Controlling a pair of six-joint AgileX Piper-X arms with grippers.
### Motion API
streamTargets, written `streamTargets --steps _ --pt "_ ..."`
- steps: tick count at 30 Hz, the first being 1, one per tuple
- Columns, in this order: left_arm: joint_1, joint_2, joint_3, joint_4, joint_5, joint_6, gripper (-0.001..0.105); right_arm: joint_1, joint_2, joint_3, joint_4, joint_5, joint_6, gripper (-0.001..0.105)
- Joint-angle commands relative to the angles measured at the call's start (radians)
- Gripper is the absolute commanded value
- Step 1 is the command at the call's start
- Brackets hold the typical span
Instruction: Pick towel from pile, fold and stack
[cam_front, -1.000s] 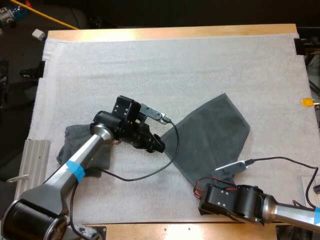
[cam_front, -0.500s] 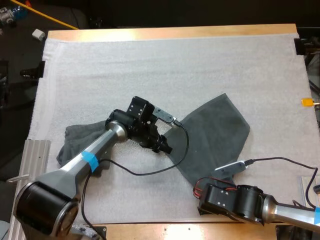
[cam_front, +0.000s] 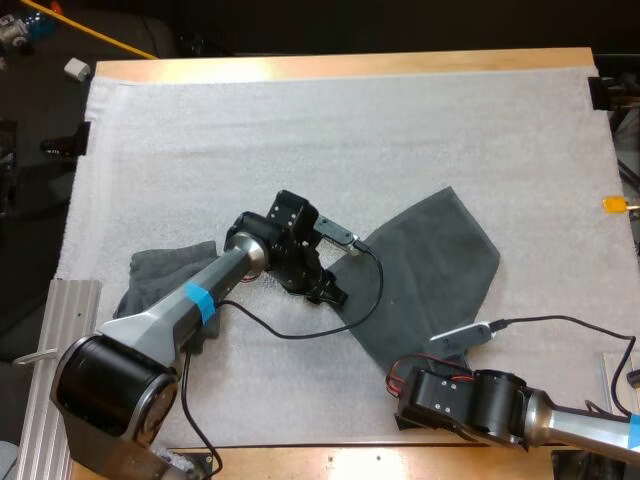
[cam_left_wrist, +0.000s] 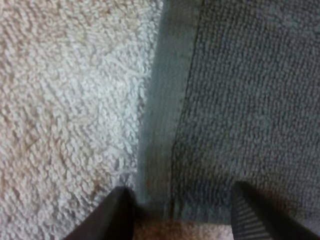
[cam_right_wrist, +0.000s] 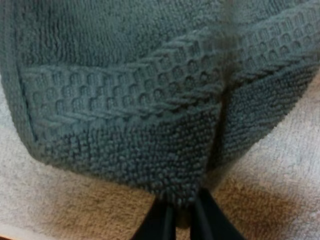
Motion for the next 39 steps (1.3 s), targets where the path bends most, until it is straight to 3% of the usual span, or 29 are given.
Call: streamTargets --steps 1,4,13,21,27,29,39 --pt "-0.018 0.044 -0.016 0.029 -0.024 -0.001 0.046 0.001 -0.004 0.0 0.005 -0.005 0.01 0.001" --pt "-0.014 0.026 -0.019 0.031 -0.009 -0.01 0.043 0.0 -0.005 -0.002 0.001 -0.003 0.0 0.0" --pt "-0.009 0.034 -0.025 0.089 -0.013 -0.017 0.001 -0.001 -0.003 -0.001 -0.004 0.006 0.006 0.0" --pt "-0.008 -0.034 -0.07 0.142 -0.04 -0.009 0.0 0.001 -0.004 -0.001 0.004 0.034 0.015 0.0" --pt "-0.009 -0.193 -0.082 0.185 -0.07 0.012 0.0 -0.001 -0.045 -0.025 0.082 0.134 0.03 0.0" --pt "-0.012 -0.165 -0.079 0.165 -0.062 0.01 0.0 0.0 -0.034 -0.015 0.069 0.116 0.029 0.0" --pt "-0.014 -0.45 -0.084 0.279 -0.071 0.016 0.0 0.002 -0.156 -0.104 0.275 0.27 0.006 0.001"
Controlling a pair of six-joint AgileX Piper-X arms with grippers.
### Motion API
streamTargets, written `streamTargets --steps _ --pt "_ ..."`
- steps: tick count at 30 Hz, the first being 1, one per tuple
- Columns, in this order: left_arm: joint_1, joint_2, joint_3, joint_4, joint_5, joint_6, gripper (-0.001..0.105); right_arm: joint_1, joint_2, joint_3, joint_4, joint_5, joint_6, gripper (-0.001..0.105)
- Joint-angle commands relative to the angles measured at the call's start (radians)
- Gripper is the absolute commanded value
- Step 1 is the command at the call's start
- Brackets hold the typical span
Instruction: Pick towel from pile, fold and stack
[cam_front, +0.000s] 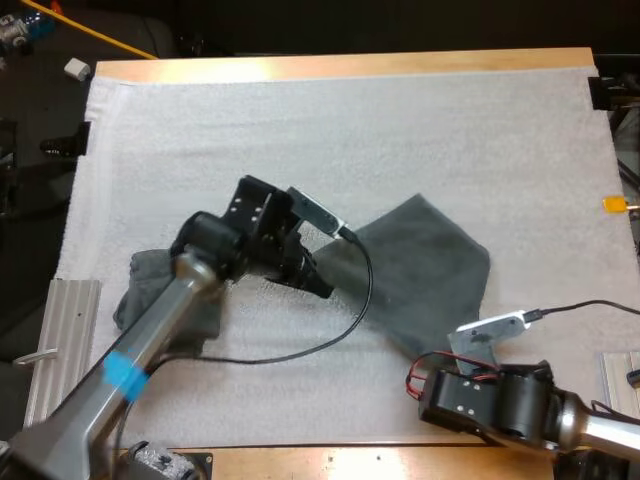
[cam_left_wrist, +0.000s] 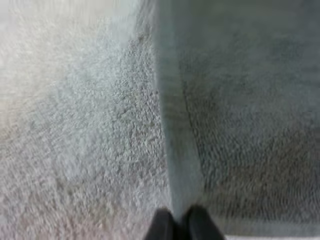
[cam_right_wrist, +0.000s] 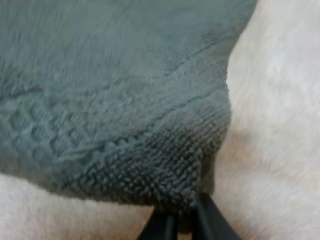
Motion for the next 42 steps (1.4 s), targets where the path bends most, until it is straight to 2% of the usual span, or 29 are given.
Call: streamTargets --steps 1,9,13,14,16,20,22,25,27,29,32,36,42 --pt "-0.006 -0.109 -0.011 0.07 -0.008 -0.005 0.0 0.002 -0.057 -0.062 0.079 0.072 -0.026 0.0" --pt "-0.005 -0.328 -0.079 0.237 0.007 -0.09 0.0 0.001 -0.122 -0.249 0.153 0.145 -0.105 0.0" --pt "-0.008 -0.393 -0.122 0.323 0.011 -0.135 0.0 0.001 -0.135 -0.329 0.164 0.136 -0.127 0.0" --pt "-0.005 -0.389 -0.115 0.293 0.007 -0.122 0.0 0.0 -0.132 -0.319 0.152 0.13 -0.118 0.0" --pt "-0.005 -0.414 -0.128 0.318 0.012 -0.134 0.0 -0.001 -0.13 -0.366 0.148 0.083 -0.129 0.0" --pt "-0.009 -0.431 -0.163 0.486 0.017 -0.145 0.0 -0.003 -0.135 -0.46 0.169 -0.106 -0.14 0.0" --pt "-0.01 -0.434 -0.161 0.533 0.01 -0.133 0.0 -0.004 -0.126 -0.458 0.188 -0.159 -0.143 0.0" --pt "-0.01 -0.391 -0.111 0.5 -0.047 -0.082 0.0 -0.023 -0.056 -0.394 0.178 -0.105 -0.184 0.0" --pt "-0.006 -0.339 -0.062 0.423 -0.078 -0.061 0.0 -0.079 0.006 -0.329 0.107 -0.052 -0.232 0.0" --pt "-0.008 -0.359 -0.094 0.469 -0.064 -0.073 0.0 -0.061 -0.023 -0.354 0.136 -0.087 -0.199 0.0" --pt "-0.007 -0.304 -0.085 0.408 -0.105 -0.05 0.0 -0.16 -0.009 -0.274 0.036 -0.099 -0.247 0.001" --pt "0.005 -0.22 -0.076 0.272 -0.136 -0.035 0.0 -0.353 0.018 -0.192 -0.141 -0.196 -0.344 0.0" --pt "0.086 -0.094 -0.079 0.059 -0.107 -0.035 0.001 -0.617 0.1 -0.154 -0.375 -0.423 -0.437 0.0"
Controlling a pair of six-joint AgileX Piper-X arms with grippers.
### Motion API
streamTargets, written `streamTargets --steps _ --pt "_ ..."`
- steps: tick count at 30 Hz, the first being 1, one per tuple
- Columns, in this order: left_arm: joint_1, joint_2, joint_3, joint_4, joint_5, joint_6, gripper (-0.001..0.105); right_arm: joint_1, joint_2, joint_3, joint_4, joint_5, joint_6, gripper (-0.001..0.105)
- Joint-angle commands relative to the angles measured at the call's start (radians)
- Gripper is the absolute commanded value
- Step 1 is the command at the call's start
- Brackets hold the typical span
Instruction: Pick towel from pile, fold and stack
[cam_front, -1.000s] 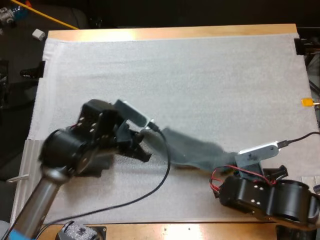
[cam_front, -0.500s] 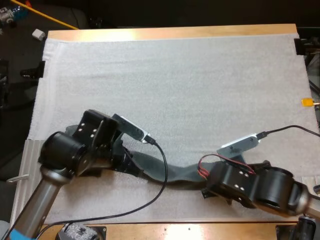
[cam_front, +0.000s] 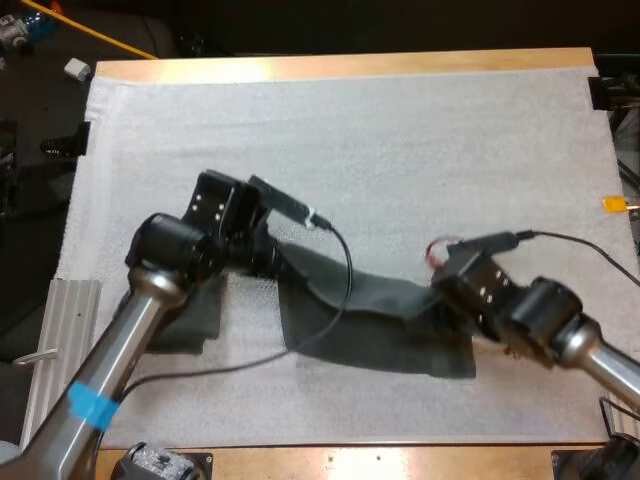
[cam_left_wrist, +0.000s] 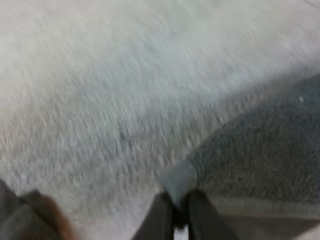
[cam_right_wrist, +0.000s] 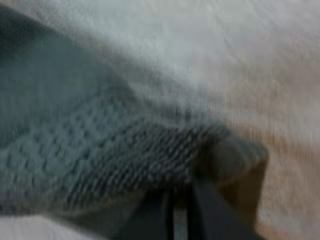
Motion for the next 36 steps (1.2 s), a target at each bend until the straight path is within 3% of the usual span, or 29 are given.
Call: streamTargets --steps 1,10,21,32,35,36 --pt "0.059 0.065 -0.003 -0.145 0.019 -0.002 0.0 -0.238 0.056 0.008 -0.196 -0.152 -0.059 0.0" --pt "0.161 0.229 -0.001 -0.317 0.125 -0.013 0.001 -0.406 0.216 -0.012 -0.287 -0.242 -0.06 0.0" --pt "0.166 0.356 -0.004 -0.477 0.112 -0.021 0.0 -0.477 0.326 -0.005 -0.451 -0.234 -0.012 0.0" --pt "0.191 0.425 -0.004 -0.577 0.134 -0.033 0.0 -0.513 0.373 -0.006 -0.528 -0.224 0.0 0.001" --pt "0.192 0.426 -0.005 -0.59 0.141 -0.038 0.006 -0.516 0.376 -0.006 -0.543 -0.225 -0.002 0.011" --pt "0.186 0.429 -0.004 -0.604 0.153 -0.032 0.005 -0.509 0.373 -0.007 -0.554 -0.229 0.001 0.01"
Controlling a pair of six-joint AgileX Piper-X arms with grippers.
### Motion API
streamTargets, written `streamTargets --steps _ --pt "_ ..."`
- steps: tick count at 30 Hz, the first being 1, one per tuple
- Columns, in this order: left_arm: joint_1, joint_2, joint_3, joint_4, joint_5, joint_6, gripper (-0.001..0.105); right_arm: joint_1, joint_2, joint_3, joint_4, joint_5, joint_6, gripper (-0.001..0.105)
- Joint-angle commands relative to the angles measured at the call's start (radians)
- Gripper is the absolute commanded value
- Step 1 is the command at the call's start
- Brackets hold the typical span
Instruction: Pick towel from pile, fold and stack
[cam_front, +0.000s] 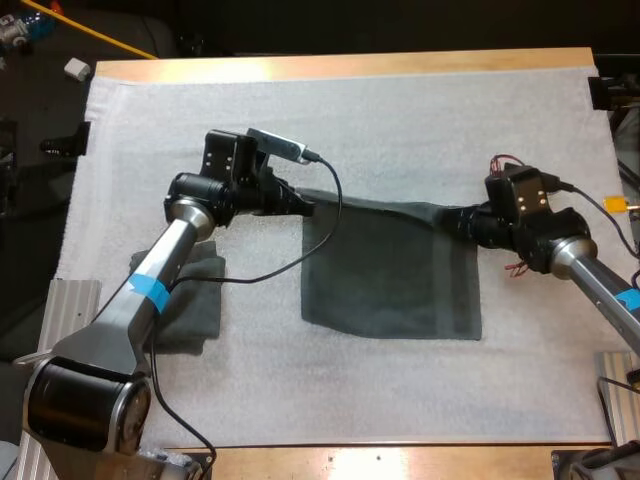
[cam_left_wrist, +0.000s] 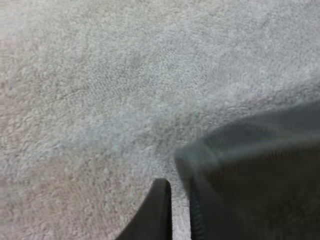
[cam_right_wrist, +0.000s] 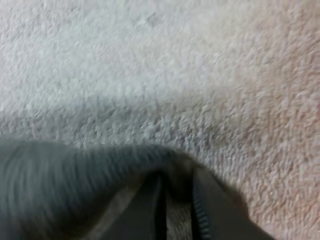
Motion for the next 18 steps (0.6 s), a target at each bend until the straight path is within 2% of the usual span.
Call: streamTargets --steps 1,2,5,7,8,12,18 --pt "0.001 0.001 -0.004 -0.041 0.006 -0.008 0.004 -0.005 -0.002 -0.005 -0.025 0.007 -0.003 0.008" --pt "0.001 0.001 -0.003 -0.059 0.017 -0.012 0.015 -0.003 -0.007 -0.006 -0.045 0.011 0.002 0.022" --pt "0.001 -0.003 -0.009 -0.078 0.045 -0.02 0.044 -0.005 -0.011 -0.006 -0.098 0.011 0.007 0.051" --pt "-0.002 -0.004 -0.018 -0.073 0.064 -0.023 0.062 -0.006 -0.01 -0.007 -0.133 0.012 0.002 0.061" --pt "-0.003 -0.005 -0.023 -0.067 0.075 -0.025 0.066 -0.006 -0.014 -0.01 -0.14 0.012 0.0 0.062" --pt "-0.003 -0.031 -0.039 -0.015 0.099 -0.015 0.063 -0.007 -0.046 -0.013 -0.114 0.005 -0.017 0.063" --pt "-0.002 -0.139 -0.047 0.127 0.089 0.011 0.06 -0.008 -0.162 -0.011 0.043 0.004 -0.053 0.064"
